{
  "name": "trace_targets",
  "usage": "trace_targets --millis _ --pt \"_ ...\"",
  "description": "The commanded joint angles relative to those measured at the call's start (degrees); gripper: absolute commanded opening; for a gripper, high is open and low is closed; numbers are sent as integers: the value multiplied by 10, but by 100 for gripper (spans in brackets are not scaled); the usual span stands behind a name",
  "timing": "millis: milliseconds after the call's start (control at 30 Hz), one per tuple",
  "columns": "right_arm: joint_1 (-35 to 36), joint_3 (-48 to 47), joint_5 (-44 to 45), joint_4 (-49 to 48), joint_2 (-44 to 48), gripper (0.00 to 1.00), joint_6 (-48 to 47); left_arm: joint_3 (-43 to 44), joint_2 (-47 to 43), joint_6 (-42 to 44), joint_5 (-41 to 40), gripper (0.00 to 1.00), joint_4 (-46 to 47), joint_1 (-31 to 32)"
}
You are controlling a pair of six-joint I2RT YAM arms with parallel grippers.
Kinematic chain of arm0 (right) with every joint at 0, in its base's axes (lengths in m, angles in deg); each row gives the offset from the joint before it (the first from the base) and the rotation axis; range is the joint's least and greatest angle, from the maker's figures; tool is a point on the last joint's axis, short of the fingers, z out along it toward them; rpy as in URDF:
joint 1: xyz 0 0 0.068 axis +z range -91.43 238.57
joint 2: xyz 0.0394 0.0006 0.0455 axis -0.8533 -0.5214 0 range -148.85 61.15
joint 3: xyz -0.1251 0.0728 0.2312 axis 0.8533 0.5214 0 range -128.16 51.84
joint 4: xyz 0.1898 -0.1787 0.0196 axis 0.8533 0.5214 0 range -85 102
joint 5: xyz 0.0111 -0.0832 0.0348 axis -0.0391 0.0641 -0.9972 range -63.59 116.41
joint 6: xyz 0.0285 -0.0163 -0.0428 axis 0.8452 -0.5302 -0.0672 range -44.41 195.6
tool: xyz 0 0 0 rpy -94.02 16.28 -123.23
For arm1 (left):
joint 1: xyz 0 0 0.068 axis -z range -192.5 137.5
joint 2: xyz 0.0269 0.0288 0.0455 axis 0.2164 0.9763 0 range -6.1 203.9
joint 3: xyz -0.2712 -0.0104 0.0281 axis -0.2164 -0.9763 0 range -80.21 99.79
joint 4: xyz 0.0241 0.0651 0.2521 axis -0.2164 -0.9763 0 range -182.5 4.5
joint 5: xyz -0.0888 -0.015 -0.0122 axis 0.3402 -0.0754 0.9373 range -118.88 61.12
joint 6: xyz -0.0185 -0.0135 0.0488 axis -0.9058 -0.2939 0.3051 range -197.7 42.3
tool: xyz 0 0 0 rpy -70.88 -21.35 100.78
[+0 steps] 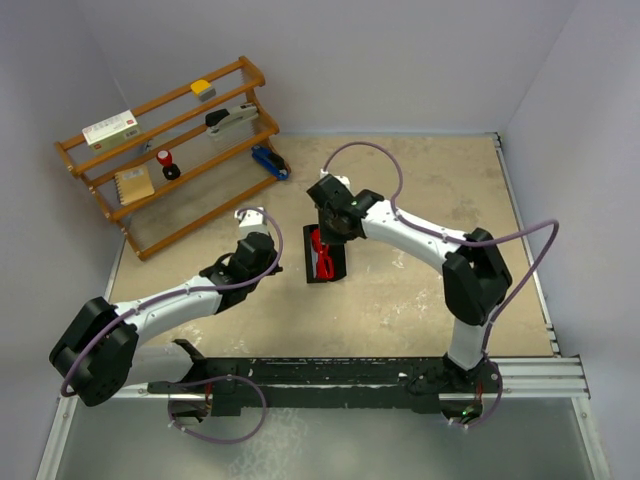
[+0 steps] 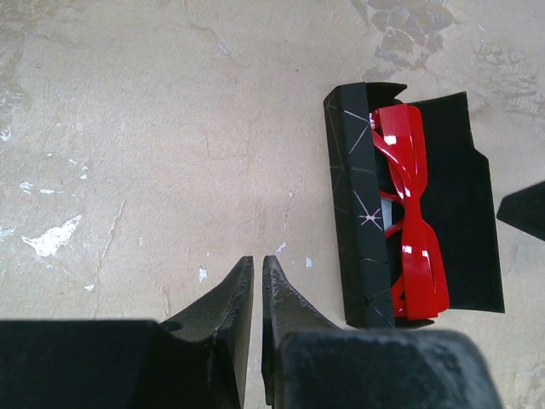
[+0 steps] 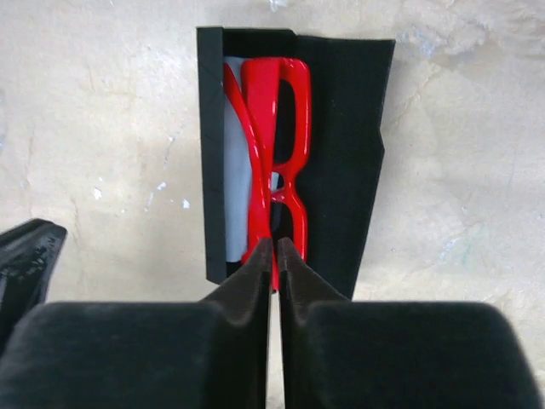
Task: Organize the sunglasses
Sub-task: Place the sunglasses in the sunglasses case, then adjust the sunglasses in the sunglasses case.
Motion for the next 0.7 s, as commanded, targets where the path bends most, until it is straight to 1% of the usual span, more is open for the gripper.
trace_targets --millis 0,233,400,667 --pt "4 48 6 -14 29 0 -6 -4 -3 -5 6 5 33 -4" --pt "4 83 13 -51 18 0 -22 -7 15 -10 37 0 59 -3" --pt "4 71 19 -58 0 0 -33 -7 50 -13 50 0 80 2" --pt "-1 47 20 -64 -29 0 -41 -5 113 -20 75 0 146 8"
